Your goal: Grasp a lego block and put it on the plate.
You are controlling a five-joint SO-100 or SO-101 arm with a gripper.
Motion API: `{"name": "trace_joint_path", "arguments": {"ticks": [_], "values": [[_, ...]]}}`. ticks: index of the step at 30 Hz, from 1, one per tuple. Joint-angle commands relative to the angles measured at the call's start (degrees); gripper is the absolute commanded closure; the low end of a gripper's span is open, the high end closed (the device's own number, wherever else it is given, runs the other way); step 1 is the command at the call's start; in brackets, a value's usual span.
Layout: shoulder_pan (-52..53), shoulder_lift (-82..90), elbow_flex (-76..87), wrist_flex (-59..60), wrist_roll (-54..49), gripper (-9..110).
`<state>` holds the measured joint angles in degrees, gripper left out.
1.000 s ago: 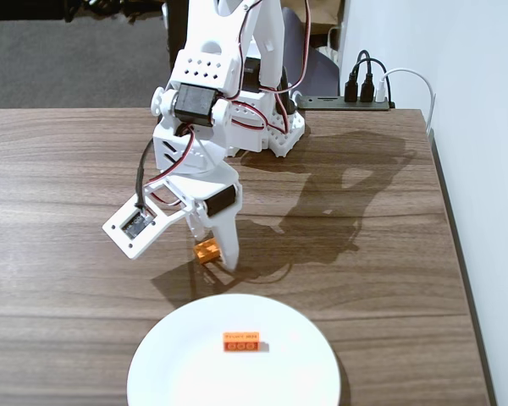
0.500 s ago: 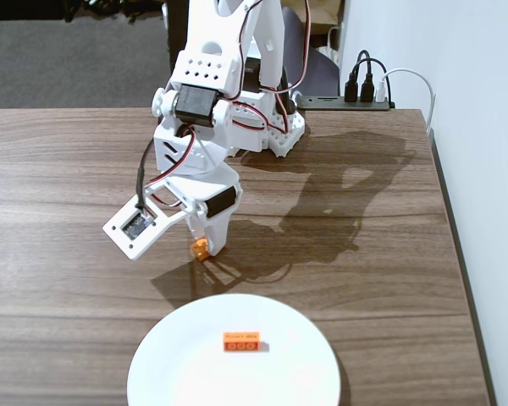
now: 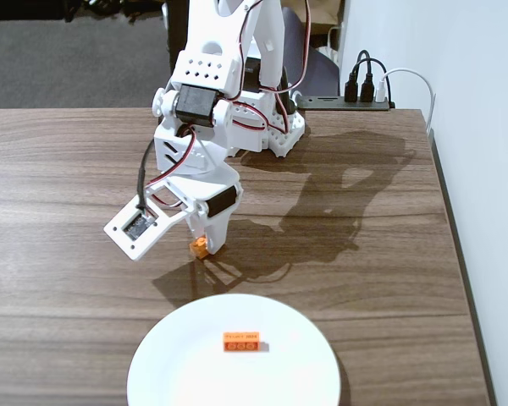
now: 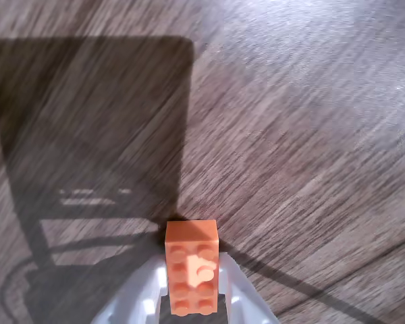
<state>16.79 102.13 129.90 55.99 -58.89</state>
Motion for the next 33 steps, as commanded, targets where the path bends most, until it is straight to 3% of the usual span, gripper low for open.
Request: {"name": "trace_joint_path", "arguments": {"ticks": [1,13,21,25,33], "values": [[-0.70,2.90,-0.26,0.97,-3.25,97],[-1.49,10.72,-3.25,1.23,-20.39,97],[-3.25,13.27,-3.25,-8.17,-31.29,97],[-5.01,12.83,-4.48,-13.36,-32.96,97],[-9.84,9.14,-13.27,-12.57,-31.03,97]]}}
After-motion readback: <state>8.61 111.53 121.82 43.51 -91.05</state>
